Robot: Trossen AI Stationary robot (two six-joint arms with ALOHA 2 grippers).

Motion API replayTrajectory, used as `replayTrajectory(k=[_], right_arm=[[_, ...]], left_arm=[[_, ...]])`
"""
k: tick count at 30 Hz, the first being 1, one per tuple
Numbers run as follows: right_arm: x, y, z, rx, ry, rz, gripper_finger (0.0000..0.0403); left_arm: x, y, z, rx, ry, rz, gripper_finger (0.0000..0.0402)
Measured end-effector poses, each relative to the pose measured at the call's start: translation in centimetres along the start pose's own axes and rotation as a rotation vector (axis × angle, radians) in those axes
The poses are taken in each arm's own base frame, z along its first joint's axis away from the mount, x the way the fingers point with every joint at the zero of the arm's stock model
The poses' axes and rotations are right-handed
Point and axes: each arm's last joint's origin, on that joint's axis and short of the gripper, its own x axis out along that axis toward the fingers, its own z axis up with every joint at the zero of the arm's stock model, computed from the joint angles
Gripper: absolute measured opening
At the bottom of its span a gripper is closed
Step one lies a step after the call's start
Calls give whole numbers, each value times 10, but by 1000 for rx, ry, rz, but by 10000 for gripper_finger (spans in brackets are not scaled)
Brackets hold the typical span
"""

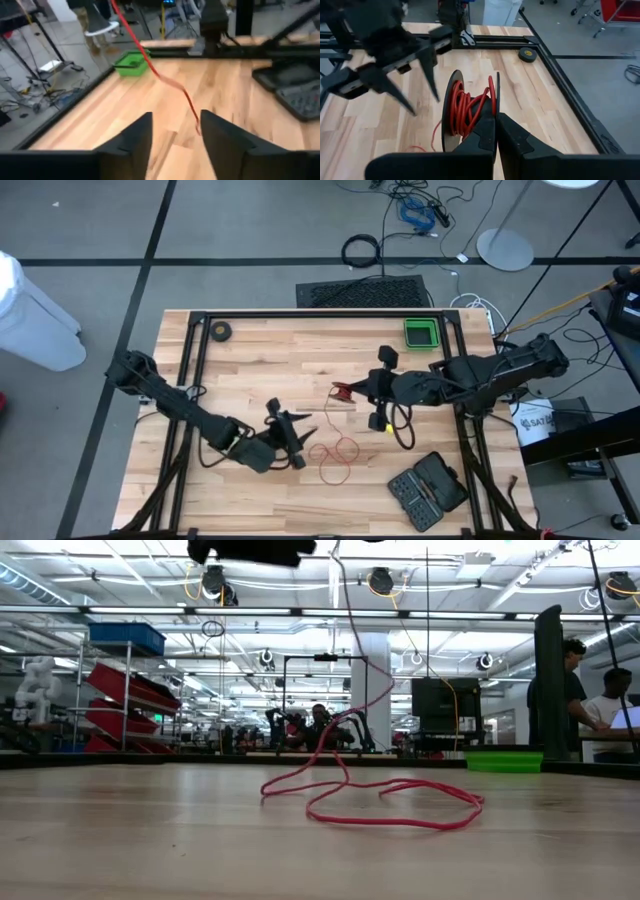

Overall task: Coil cords
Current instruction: Coil the red wire into the spool

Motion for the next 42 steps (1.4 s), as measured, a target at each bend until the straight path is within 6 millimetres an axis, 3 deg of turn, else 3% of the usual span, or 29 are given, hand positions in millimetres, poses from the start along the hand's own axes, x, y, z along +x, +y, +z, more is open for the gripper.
replayTrajectory(k=[6, 16, 23, 30, 42], right_arm=[[-21, -7, 0, -3, -23, -51, 0], [-38, -3, -6, -11, -7, -45, 0], [-44, -2, -8, -11, 2, -41, 0], [-44, -3, -8, -8, -4, -61, 0], [-44, -3, -8, 9, -5, -61, 0]], left_arm=[[32, -2, -14, -24, 29, -35, 225], [79, -10, -44, -93, 100, -323, 236], [84, -5, -47, -132, 142, -316, 236], [82, -9, -49, -134, 178, -436, 236], [87, -3, -49, -185, 190, -400, 235]])
